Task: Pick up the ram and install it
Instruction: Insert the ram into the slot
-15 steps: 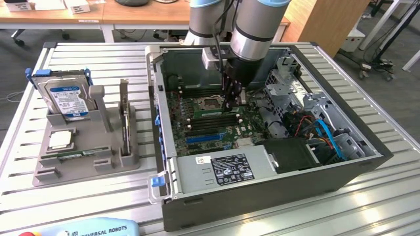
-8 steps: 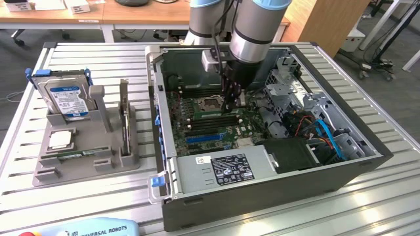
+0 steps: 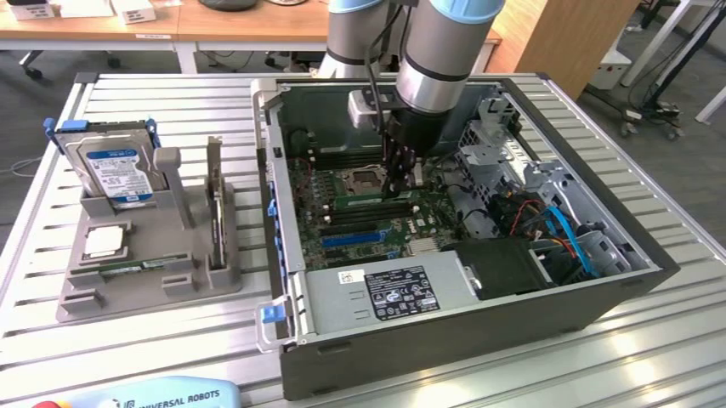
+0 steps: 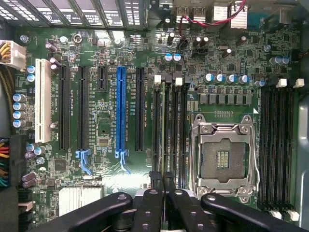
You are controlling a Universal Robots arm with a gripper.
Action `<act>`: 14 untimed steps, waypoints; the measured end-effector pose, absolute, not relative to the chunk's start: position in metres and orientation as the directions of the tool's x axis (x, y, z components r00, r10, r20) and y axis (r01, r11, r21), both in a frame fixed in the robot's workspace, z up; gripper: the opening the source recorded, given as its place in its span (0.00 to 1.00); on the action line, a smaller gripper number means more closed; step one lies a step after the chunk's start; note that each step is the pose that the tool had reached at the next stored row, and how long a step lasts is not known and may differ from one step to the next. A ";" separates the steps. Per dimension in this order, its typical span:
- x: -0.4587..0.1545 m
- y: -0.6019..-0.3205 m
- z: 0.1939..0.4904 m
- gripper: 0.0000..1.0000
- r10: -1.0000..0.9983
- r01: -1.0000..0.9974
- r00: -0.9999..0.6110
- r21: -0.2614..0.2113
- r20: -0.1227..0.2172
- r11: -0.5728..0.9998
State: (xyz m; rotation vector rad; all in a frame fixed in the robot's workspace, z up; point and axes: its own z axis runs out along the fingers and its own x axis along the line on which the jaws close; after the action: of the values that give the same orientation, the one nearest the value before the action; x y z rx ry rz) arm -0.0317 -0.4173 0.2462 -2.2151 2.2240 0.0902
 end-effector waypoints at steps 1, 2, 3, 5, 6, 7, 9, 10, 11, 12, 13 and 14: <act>-0.032 -0.417 0.246 0.12 -0.999 -0.999 -0.005 0.040 -0.042 0.003; -0.032 -0.417 0.246 0.12 -0.999 -0.999 -0.005 0.040 -0.042 0.003; -0.032 -0.418 0.246 0.12 -0.999 -0.999 -0.005 0.040 -0.042 0.003; -0.032 -0.418 0.246 0.12 -0.999 -0.999 -0.005 0.040 -0.042 0.003; -0.032 -0.419 0.246 0.12 -0.999 -0.999 -0.005 0.040 -0.042 0.003; -0.032 -0.419 0.246 0.12 -0.999 -0.999 -0.005 0.040 -0.042 0.003; -0.032 -0.419 0.246 0.12 -0.999 -0.999 -0.005 0.040 -0.042 0.003; -0.032 -0.419 0.246 0.12 -0.999 -0.999 -0.005 0.040 -0.042 0.003; -0.032 -0.419 0.246 0.12 -0.999 -0.999 -0.005 0.040 -0.042 0.003; -0.032 -0.419 0.245 0.12 -0.999 -0.999 -0.005 0.040 -0.042 0.003; -0.032 -0.419 0.245 0.12 -0.999 -0.999 -0.005 0.040 -0.042 0.003; -0.032 -0.419 0.245 0.12 -0.999 -0.999 -0.005 0.040 -0.042 0.003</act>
State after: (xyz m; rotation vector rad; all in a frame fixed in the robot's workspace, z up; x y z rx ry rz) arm -0.0319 -0.4193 0.2446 -2.2153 2.2236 0.0903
